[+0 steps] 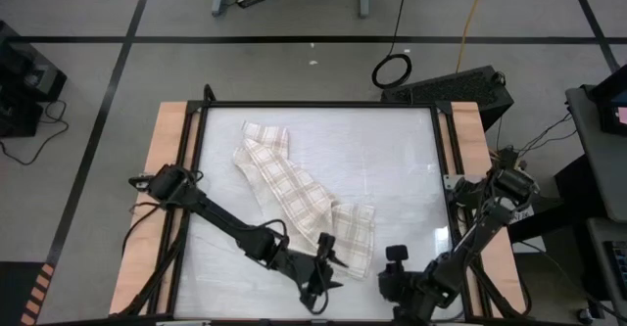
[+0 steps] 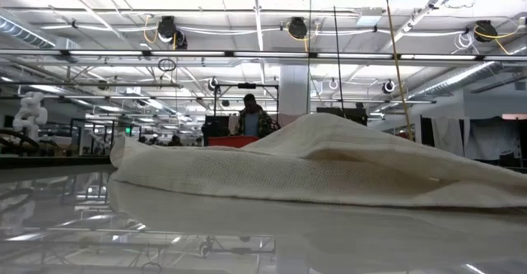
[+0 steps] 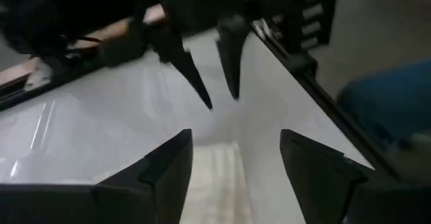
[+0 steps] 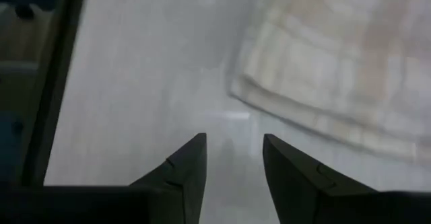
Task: Roll towel
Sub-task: Roll the white-brown patterned towel
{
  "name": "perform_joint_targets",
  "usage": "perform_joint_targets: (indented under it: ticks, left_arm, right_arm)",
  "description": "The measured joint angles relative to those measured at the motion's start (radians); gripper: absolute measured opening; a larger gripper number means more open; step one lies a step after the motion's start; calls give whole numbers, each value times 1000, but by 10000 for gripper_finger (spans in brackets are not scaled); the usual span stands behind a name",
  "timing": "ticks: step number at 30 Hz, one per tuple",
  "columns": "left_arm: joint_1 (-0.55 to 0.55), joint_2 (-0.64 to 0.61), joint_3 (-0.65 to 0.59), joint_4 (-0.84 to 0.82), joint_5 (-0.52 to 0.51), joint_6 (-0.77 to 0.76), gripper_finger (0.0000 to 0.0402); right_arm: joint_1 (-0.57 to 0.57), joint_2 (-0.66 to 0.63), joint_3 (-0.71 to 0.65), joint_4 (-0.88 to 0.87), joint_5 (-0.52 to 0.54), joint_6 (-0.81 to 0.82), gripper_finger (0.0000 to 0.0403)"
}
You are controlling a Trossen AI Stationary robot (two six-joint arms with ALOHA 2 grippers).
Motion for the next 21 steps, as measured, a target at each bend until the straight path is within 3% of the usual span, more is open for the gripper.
perform_joint_targets:
  ticks: [4, 10, 16, 21]
  left_arm:
    - [10, 41, 0, 51, -9, 27, 190]
    - [20, 147, 34, 98, 11, 68, 146]
    - [18, 212, 180, -56, 17, 74, 173]
    - [30, 276, 333, -265, 10, 73, 205]
  right_arm:
    - [36, 50, 0, 50, 151, -166, 143]
    - [48, 103, 1, 51, 285, -185, 187]
    - [49, 168, 0, 59, 320, -222, 232]
    - [51, 173, 2, 59, 338, -265, 237]
